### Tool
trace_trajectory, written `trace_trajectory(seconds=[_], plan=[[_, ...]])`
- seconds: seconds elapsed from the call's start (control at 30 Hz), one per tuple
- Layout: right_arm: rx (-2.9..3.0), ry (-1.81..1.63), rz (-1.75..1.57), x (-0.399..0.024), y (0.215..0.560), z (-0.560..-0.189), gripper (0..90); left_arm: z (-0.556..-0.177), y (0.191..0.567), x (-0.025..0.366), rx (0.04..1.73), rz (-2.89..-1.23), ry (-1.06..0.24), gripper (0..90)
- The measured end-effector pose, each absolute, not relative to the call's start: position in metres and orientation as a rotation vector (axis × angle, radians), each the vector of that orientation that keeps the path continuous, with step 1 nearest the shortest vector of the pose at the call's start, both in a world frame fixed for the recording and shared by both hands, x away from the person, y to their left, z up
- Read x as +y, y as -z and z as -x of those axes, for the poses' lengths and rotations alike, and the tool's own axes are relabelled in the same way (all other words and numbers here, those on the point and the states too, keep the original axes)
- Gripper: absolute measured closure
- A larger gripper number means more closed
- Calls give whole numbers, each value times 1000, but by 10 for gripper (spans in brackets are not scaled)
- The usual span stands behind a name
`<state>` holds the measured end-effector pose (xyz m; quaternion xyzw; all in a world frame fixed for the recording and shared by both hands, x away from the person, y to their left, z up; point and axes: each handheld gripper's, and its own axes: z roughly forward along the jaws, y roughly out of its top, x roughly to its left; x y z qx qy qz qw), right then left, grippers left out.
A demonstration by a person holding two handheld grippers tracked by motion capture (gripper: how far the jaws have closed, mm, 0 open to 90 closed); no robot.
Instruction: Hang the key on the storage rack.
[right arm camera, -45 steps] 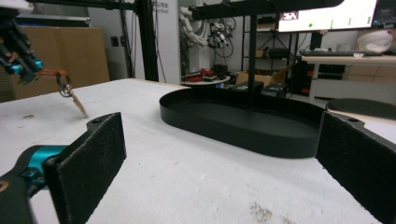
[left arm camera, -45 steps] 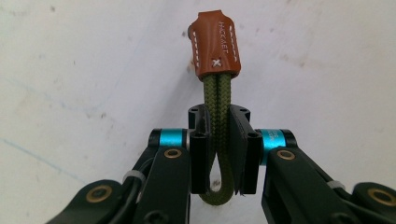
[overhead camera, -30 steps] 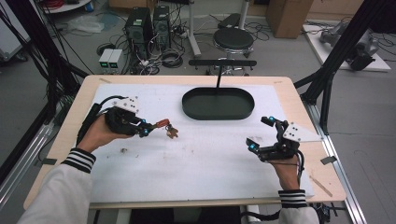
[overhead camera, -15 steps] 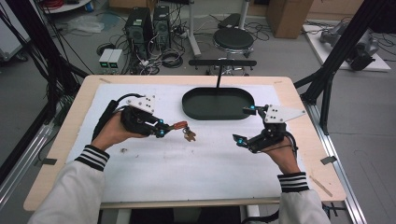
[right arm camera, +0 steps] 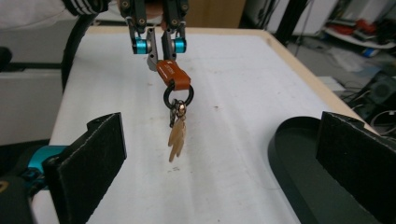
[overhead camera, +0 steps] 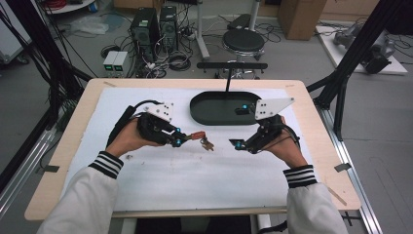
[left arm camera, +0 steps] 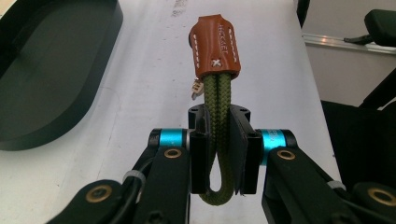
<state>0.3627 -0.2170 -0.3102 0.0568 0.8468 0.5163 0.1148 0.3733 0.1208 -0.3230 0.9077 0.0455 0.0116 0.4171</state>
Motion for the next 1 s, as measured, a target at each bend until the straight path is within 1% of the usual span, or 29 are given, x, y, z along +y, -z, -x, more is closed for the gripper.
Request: trace_trajectory(seconds=[0.33,0.37,0.4,0.57,0.63,0.67,0.73,0.77,0.8,0.9,0.93,1.0], plan=[[2599,-1452,-88,-189,306,-372,13,-375,320,105,85,-2298,-14,791],[2614,-1445,-87,-186,306,-373,19,-375,320,104,82,-2300,-19,790],[2633,-1438,-75,-184,306,-374,49,-375,320,103,84,-2300,-14,791],[2699,-1385,-24,-171,307,-375,59,-376,322,99,81,-2316,-14,790],[2738,-1331,22,-162,307,-375,148,-376,322,97,75,-2321,-11,791],[2738,-1331,22,-162,307,-375,148,-376,323,96,80,-2318,-11,791],[2754,-1307,60,-154,307,-375,199,-376,323,95,79,-2325,-18,790],[2754,-1307,60,-154,307,-375,199,-375,323,94,75,-2335,-20,790],[2767,-1289,77,-152,309,-376,253,-375,324,94,73,-2340,-19,790],[2787,-1256,65,-148,312,-377,295,-375,324,93,70,-2347,-21,790],[2787,-1256,65,-148,312,-377,295,-375,324,93,71,-2354,-19,790],[2800,-1247,60,-145,313,-378,338,-375,325,92,69,-2348,-19,790]])
